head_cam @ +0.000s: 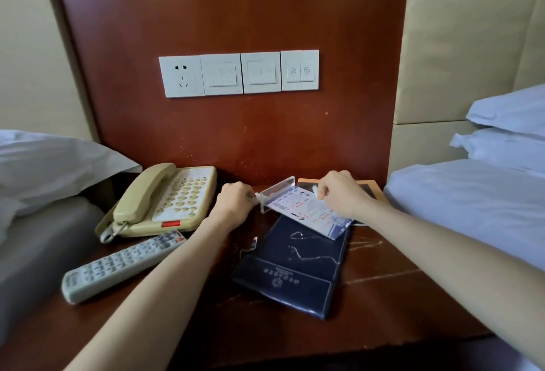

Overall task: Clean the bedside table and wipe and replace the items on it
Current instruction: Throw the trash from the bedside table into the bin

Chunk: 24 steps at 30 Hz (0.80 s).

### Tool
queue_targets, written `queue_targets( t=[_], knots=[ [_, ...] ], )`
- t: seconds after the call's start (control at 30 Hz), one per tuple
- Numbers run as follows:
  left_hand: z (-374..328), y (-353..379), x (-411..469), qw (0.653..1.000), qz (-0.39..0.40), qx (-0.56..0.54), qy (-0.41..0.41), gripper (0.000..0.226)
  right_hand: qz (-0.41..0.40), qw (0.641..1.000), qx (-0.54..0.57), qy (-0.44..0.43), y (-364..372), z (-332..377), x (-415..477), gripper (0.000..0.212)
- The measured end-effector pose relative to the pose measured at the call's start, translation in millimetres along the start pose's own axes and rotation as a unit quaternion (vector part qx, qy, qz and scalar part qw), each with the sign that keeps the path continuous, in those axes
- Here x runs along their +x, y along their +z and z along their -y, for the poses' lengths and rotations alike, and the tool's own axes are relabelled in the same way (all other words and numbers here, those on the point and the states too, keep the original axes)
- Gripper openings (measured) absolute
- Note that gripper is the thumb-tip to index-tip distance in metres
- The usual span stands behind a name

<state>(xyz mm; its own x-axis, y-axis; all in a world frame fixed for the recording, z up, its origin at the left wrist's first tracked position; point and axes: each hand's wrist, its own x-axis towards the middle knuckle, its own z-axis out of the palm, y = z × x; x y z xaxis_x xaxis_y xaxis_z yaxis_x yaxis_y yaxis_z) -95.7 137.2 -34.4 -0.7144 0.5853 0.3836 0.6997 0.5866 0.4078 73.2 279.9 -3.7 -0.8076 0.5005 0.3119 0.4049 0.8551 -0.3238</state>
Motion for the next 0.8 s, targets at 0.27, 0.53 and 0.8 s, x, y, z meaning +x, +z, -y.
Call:
queue_targets(
  t=[0.27,0.53,0.8],
  knots=[
    [4,-16,-11,0.999,-0.034,-0.031,-0.016,0.011,-0.034,0.999,0.029,0.006,-4,-2,5,0.025],
    [-17,-45,-33,0.993,-0.112,-0.036,0.007,0.018,-0.071,0.989,0.128,-0.009,-28,3,-1,0.029],
    [-58,-73,-84,0.991,-0.105,-0.068,0.05,0.014,-0.053,0.987,0.154,-0.01,-64,11,-42,0.026]
  ],
)
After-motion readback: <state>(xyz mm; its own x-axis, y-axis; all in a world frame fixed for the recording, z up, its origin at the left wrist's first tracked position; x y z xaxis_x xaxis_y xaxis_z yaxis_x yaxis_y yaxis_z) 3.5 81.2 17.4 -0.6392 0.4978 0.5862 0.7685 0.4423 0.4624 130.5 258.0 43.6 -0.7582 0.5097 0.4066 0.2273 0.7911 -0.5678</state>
